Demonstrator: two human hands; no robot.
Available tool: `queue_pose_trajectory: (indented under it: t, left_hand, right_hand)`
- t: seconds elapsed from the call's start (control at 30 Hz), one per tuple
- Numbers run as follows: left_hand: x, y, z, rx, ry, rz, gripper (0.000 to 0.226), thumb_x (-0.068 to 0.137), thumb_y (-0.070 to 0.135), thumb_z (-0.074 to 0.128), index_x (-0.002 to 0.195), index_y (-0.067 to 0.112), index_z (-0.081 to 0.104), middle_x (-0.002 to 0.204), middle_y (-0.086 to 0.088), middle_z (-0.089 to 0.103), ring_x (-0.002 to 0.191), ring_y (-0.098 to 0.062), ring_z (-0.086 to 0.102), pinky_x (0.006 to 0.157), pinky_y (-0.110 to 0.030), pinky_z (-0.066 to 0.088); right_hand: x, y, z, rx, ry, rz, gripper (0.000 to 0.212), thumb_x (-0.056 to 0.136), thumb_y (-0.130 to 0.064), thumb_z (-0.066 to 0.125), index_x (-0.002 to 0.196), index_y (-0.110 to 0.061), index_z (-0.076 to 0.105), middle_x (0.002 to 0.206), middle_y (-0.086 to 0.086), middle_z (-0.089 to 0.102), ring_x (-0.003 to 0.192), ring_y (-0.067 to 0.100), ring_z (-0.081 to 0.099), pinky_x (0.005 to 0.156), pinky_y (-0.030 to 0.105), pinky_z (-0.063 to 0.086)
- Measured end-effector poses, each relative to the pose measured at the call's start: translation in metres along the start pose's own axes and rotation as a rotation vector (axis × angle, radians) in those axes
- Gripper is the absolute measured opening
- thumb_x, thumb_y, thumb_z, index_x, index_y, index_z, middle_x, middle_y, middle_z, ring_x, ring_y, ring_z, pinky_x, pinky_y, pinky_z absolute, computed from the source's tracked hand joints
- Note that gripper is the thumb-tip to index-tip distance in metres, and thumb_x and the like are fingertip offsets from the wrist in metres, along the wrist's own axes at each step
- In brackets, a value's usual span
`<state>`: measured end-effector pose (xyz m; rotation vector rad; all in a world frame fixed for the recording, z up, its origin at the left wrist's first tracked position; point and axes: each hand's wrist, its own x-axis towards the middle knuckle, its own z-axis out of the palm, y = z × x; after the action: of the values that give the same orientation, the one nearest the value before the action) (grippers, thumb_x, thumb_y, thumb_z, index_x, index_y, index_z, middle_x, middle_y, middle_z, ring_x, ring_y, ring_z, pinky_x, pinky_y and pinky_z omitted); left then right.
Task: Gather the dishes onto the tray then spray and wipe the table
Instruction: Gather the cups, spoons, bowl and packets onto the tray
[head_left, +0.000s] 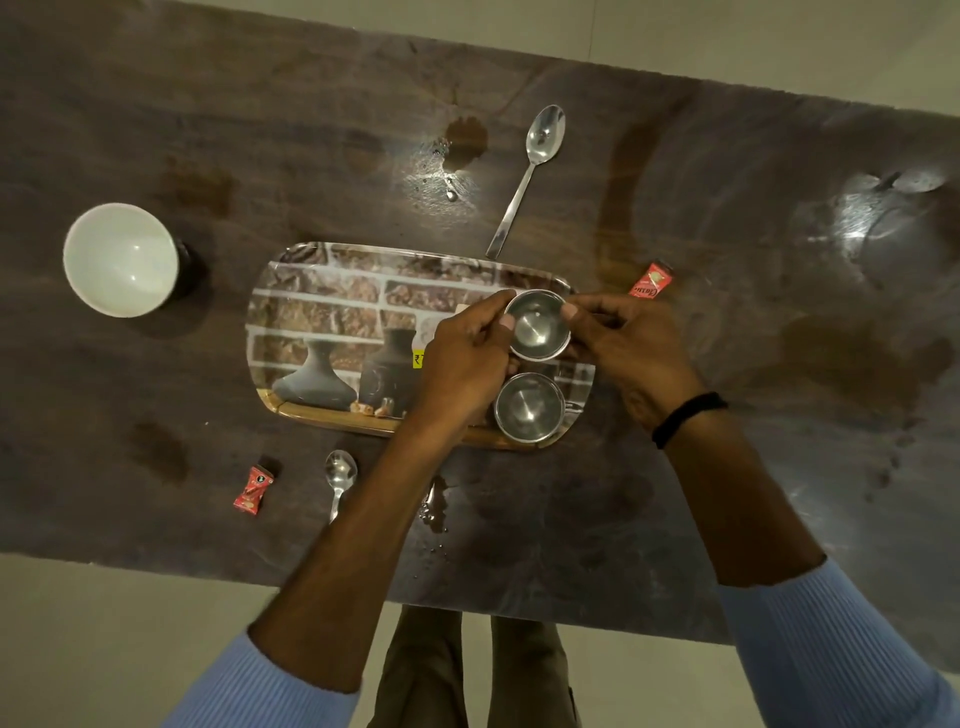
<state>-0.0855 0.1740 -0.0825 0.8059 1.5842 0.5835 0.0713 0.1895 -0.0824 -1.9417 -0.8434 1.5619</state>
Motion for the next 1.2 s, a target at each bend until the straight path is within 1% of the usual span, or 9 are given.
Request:
queue_pose_trajectory:
  t: [0.17, 0.27, 0.4, 0.53, 0.67, 0.83, 0.93, 1.03, 1.2]
  left_hand:
    - [0.000, -0.001, 0.000, -0.047, -0.009, -0.015, 0.031, 0.101, 0.019, 0.055, 0.131, 0.021, 0.064, 0.124, 0.002, 0.070, 0.096, -0.010, 0.072, 0.075, -0.030, 0.060]
    - [-0.004, 0.001, -0.004, 0.016, -0.033, -0.018, 0.039, 0.101, 0.022, 0.055, 0.140, 0.021, 0.056, 0.132, 0.008, 0.064, 0.112, 0.001, 0.062, 0.094, -0.026, 0.054]
    - [-0.016, 0.001, -0.011, 0.125, -0.015, -0.045, 0.048, 0.100, 0.029, 0.056, 0.146, 0.022, 0.047, 0.124, 0.015, 0.060, 0.110, 0.004, 0.058, 0.101, -0.022, 0.046]
    - [-0.035, -0.013, -0.017, 0.237, -0.018, -0.061, 0.031, 0.096, 0.029, 0.062, 0.125, 0.017, 0.065, 0.107, 0.012, 0.066, 0.088, 0.011, 0.057, 0.080, -0.016, 0.047]
    - [-0.055, -0.033, -0.016, 0.261, -0.061, -0.089, 0.029, 0.087, 0.041, 0.066, 0.114, 0.031, 0.070, 0.100, 0.015, 0.073, 0.093, -0.005, 0.068, 0.088, -0.038, 0.057]
    - [-0.062, -0.040, -0.012, 0.250, -0.045, -0.059, 0.035, 0.084, 0.051, 0.058, 0.119, 0.050, 0.064, 0.103, 0.017, 0.074, 0.096, -0.010, 0.070, 0.090, -0.046, 0.057]
    - [-0.061, -0.040, -0.011, 0.237, -0.039, -0.059, 0.031, 0.083, 0.051, 0.059, 0.111, 0.064, 0.061, 0.103, 0.017, 0.074, 0.099, -0.013, 0.070, 0.090, -0.046, 0.057]
    - [-0.060, -0.041, -0.011, 0.242, -0.048, -0.064, 0.034, 0.086, 0.048, 0.061, 0.119, 0.056, 0.059, 0.102, 0.017, 0.074, 0.096, -0.014, 0.070, 0.092, -0.045, 0.056]
    - [-0.054, -0.041, -0.021, 0.162, 0.039, -0.111, 0.030, 0.081, 0.039, 0.069, 0.110, 0.043, 0.070, 0.098, 0.016, 0.074, 0.096, -0.011, 0.070, 0.094, -0.047, 0.055]
  right_hand:
    - [0.000, 0.002, -0.001, -0.025, 0.018, -0.028, 0.007, 0.093, -0.012, 0.067, 0.094, -0.017, 0.073, 0.101, 0.014, 0.074, 0.098, 0.031, 0.072, 0.088, 0.049, 0.059]
    - [-0.003, 0.004, 0.000, -0.032, 0.005, -0.049, 0.014, 0.093, -0.016, 0.067, 0.106, -0.013, 0.073, 0.105, 0.009, 0.074, 0.100, 0.024, 0.071, 0.090, 0.047, 0.059]
    - [-0.021, 0.010, -0.009, -0.258, 0.088, -0.218, 0.026, 0.094, -0.027, 0.067, 0.119, -0.033, 0.060, 0.086, -0.019, 0.066, 0.081, -0.012, 0.064, 0.077, 0.008, 0.051]
    - [-0.053, 0.032, -0.019, -0.509, 0.174, -0.234, 0.029, 0.094, -0.021, 0.065, 0.123, -0.025, 0.066, 0.093, -0.011, 0.068, 0.082, 0.006, 0.063, 0.078, 0.027, 0.051]
    - [-0.073, 0.065, -0.017, -0.596, 0.059, -0.200, 0.029, 0.092, -0.012, 0.067, 0.120, -0.021, 0.070, 0.114, 0.005, 0.068, 0.096, 0.016, 0.066, 0.086, 0.029, 0.053]
    - [-0.078, 0.078, -0.011, -0.604, 0.072, -0.278, 0.022, 0.094, -0.014, 0.065, 0.115, -0.016, 0.072, 0.113, 0.003, 0.071, 0.097, 0.000, 0.056, 0.084, -0.002, 0.037]
    - [-0.079, 0.078, -0.010, -0.571, 0.093, -0.295, 0.021, 0.095, -0.013, 0.064, 0.113, -0.016, 0.073, 0.112, 0.002, 0.072, 0.097, -0.001, 0.055, 0.086, -0.004, 0.036]
    - [-0.080, 0.077, -0.010, -0.554, 0.106, -0.309, 0.023, 0.094, -0.011, 0.065, 0.115, -0.016, 0.073, 0.112, 0.002, 0.072, 0.097, 0.000, 0.056, 0.085, -0.005, 0.036]
    - [-0.080, 0.066, -0.019, -0.624, 0.174, -0.301, 0.024, 0.093, -0.012, 0.067, 0.116, -0.018, 0.072, 0.105, 0.005, 0.072, 0.091, 0.019, 0.067, 0.076, 0.020, 0.044]
